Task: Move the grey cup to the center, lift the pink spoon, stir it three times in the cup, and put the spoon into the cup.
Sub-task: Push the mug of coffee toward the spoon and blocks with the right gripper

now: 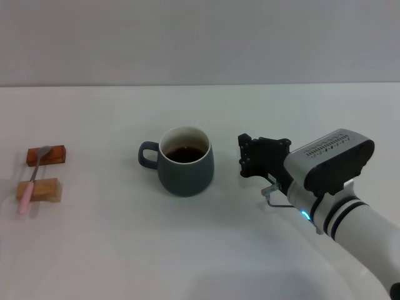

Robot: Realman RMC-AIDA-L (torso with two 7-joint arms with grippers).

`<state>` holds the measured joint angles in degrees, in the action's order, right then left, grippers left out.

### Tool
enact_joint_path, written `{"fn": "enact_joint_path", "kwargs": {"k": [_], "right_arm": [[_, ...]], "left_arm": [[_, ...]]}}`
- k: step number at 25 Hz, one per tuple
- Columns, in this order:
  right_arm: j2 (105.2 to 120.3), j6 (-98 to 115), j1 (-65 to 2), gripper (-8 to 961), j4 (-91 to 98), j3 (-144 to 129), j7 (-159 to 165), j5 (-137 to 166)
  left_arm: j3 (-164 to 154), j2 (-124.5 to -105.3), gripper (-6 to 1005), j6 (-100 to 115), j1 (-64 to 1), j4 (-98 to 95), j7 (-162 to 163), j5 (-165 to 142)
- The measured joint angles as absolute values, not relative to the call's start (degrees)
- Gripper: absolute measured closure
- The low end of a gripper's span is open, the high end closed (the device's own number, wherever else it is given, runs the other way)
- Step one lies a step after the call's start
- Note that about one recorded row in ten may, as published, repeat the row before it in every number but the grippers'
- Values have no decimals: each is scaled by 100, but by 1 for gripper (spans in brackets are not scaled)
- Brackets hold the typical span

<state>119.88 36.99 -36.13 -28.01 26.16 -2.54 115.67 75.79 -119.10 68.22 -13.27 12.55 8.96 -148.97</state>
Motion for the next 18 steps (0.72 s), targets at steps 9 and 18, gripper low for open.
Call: {"fn": "enact_joint_path", "kwargs": {"k": [9,18], "right_arm": [[11988,3683,-3639,953,-2853,2461,-250,11592],[11988,3682,-3633,953,-3038,2222,-246,11603]], "left_arm": [[7435,-11910,193,6811,-1412,1257,898,-14897],[7303,-11909,194,6793,-1417,1257,902,-14898]]}}
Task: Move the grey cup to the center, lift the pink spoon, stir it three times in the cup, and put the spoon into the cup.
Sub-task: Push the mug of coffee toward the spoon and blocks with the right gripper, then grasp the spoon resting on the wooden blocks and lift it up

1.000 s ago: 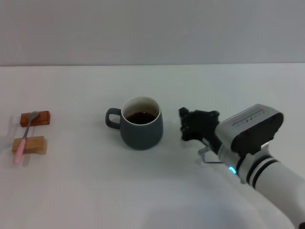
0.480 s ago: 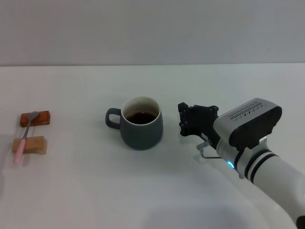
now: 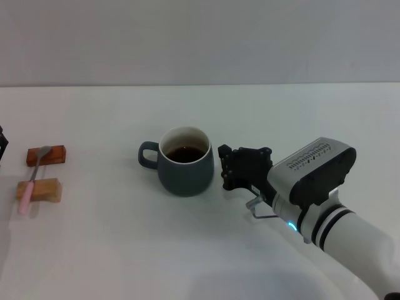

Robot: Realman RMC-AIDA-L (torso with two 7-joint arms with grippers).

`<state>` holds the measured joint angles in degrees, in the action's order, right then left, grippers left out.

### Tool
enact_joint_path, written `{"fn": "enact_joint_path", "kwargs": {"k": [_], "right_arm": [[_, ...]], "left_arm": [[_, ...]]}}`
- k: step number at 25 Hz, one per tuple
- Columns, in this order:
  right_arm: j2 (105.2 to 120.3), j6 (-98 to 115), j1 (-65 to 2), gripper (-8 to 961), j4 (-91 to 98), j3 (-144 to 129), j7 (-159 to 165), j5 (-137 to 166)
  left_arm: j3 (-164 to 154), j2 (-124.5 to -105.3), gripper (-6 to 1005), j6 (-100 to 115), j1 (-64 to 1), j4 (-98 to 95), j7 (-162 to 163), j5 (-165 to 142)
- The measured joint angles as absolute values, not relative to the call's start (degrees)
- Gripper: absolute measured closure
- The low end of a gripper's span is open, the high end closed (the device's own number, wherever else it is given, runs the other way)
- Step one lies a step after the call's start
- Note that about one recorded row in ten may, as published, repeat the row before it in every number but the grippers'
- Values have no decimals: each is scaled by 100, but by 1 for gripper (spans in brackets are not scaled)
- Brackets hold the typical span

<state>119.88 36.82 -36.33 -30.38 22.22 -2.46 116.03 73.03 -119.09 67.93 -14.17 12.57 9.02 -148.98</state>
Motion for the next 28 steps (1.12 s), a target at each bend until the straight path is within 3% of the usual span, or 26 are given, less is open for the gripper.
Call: {"fn": "enact_joint_path", "kwargs": {"k": [11,28], "right_arm": [[11988,3854,-3556,953,-3053,2122,-246,11620],[11953,5128,-2841,953,-2485,2423,-246,11543]], "left_arm": [[7257,-11909,193,6767,-1443,1257,905,-14898],[7274,-11909,195,6681,-1425,1257,906,-14888]]}}
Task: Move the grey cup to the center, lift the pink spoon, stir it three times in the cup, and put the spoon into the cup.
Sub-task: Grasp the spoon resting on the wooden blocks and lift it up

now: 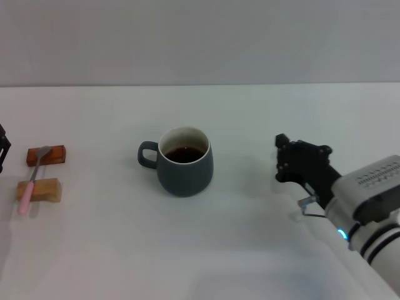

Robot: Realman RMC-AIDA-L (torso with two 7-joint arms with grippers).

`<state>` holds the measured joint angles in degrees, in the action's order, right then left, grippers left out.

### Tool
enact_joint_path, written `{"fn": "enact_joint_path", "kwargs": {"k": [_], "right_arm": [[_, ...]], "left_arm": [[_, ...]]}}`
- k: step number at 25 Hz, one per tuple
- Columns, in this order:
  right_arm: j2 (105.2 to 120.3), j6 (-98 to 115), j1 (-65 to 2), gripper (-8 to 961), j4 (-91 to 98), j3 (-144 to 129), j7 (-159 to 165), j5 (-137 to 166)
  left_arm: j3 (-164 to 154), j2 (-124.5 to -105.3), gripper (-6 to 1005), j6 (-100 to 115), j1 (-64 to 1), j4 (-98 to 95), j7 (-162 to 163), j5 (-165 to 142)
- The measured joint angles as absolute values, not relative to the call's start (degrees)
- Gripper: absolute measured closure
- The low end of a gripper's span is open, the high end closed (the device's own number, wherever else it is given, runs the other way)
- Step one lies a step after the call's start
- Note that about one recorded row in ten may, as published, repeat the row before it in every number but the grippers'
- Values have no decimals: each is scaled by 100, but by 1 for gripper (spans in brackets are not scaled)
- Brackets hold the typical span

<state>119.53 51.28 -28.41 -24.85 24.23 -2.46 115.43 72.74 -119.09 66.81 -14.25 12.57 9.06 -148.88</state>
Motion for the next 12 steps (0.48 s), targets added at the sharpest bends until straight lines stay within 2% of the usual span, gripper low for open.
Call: {"fn": "enact_joint_path", "kwargs": {"k": [12], "right_arm": [[11940,6470,-2149,953,-2143,2473,-289,11539]], "left_arm": [[6941,-11882,196,7193,-1060,1261,1188,-14924]]}}
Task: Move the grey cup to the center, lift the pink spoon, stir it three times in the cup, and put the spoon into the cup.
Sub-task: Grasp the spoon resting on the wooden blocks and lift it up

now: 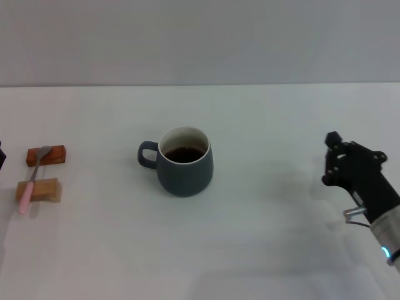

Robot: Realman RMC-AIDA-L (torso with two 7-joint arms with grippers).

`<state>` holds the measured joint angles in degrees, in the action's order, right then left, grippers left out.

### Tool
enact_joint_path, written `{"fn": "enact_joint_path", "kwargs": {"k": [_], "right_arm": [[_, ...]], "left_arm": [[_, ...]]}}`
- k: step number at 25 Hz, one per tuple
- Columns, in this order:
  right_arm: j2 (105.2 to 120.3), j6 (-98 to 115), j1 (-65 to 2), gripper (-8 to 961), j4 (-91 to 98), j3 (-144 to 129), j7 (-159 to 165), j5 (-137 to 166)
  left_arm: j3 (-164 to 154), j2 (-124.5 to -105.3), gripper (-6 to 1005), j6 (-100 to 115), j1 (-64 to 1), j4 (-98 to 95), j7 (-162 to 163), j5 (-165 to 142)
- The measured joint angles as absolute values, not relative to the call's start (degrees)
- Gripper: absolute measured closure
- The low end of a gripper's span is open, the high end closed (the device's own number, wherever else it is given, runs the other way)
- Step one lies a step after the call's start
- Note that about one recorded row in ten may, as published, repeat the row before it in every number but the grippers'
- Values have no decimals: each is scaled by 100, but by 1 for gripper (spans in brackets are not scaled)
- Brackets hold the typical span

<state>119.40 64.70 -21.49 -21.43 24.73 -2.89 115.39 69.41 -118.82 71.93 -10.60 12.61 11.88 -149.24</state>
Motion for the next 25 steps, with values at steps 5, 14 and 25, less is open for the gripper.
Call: {"fn": "enact_joint_path", "kwargs": {"k": [5,14,25], "right_arm": [[11937,6511,-2043,953,-2029,2560,-271,11539],[11939,6502,-2012,953,-1959,2591,-259,11517],[11946,6592,-1851,953,-1844,2859,-254,11460]], "left_arm": [[6745,-11873,197,7338,-894,1267,1147,-14935],[6258,-11846,196,7497,-716,1264,1189,-14942],[5670,-11854,194,7432,-576,1241,1139,-14942]]}}
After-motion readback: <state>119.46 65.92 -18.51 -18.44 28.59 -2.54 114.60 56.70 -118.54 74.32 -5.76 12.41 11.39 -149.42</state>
